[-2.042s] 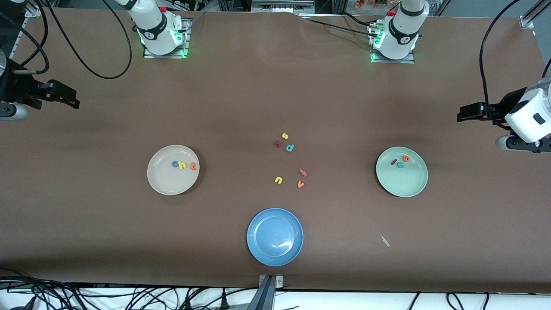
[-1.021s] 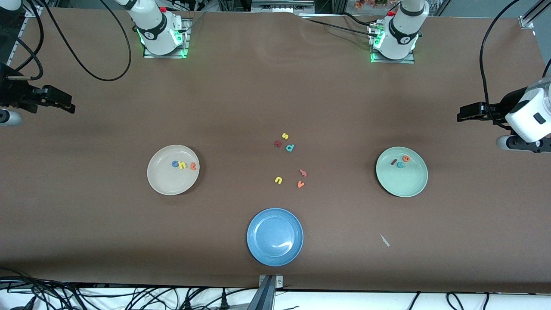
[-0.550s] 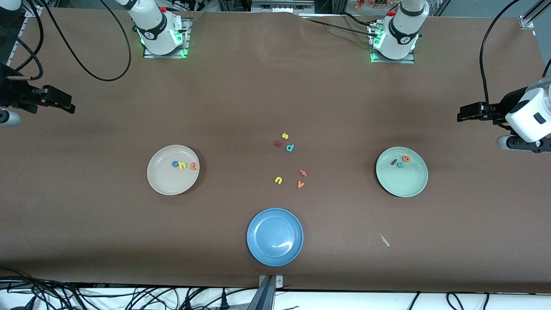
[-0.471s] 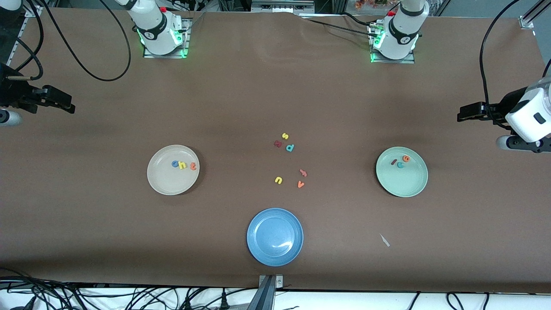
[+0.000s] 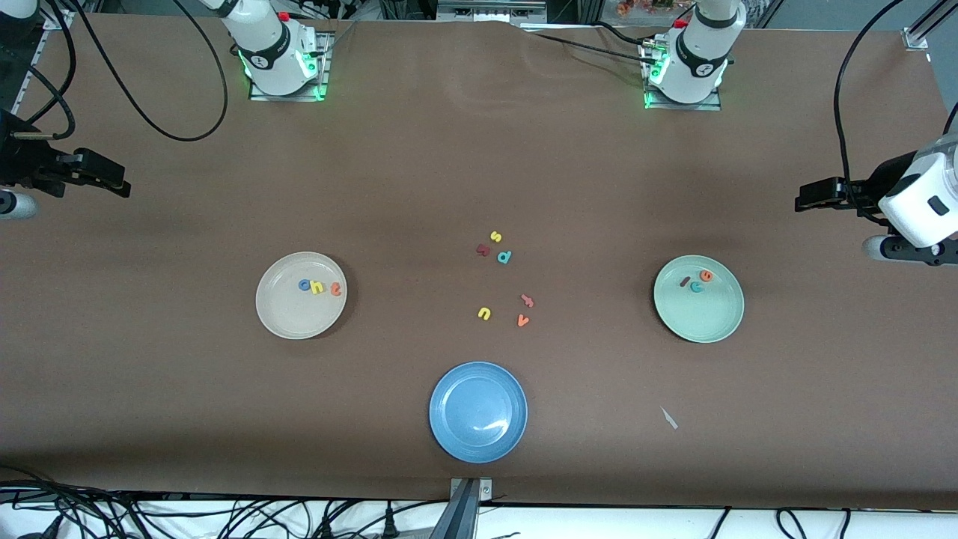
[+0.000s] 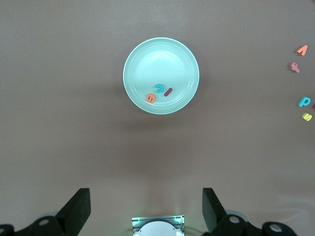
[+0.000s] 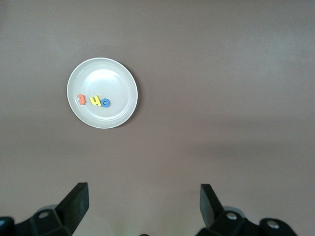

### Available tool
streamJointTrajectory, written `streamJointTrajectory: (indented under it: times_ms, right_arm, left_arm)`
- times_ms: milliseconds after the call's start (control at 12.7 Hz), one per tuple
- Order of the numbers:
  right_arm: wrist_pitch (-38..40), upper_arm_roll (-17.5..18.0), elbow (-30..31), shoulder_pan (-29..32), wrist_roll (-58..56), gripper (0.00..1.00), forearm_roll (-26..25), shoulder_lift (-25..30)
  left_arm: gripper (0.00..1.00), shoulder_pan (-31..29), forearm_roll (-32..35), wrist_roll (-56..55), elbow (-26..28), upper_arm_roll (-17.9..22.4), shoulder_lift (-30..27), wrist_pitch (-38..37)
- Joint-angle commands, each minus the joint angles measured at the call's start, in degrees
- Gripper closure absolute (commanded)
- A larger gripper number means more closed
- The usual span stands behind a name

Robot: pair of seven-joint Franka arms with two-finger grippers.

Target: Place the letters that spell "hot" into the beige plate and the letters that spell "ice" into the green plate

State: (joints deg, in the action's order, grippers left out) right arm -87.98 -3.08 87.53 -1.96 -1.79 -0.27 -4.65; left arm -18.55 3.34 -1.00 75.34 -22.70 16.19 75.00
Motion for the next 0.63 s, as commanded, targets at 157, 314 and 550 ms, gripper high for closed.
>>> streamJointTrajectory:
  times_ms: [157,314,550]
  right_arm:
    - [0.88,0.09,-1.48,0.21,0.03,0.00,0.18,-0.54]
    - [1.06,0.09,-1.48,0.21,0.03,0.00,0.18,-0.54]
    - [1.14,0.09,-1.40,0.21,0.03,0.00,0.18,-0.54]
  left_arm:
    - [0.00,-0.34,-1.50,1.09,-0.63,-0.07,-0.55,-0.73]
    - [0.00,-0.34,-1.50,1.09,-0.63,-0.07,-0.55,-0.73]
    - [0.00,-0.34,-1.50,1.09,-0.63,-0.07,-0.55,-0.73]
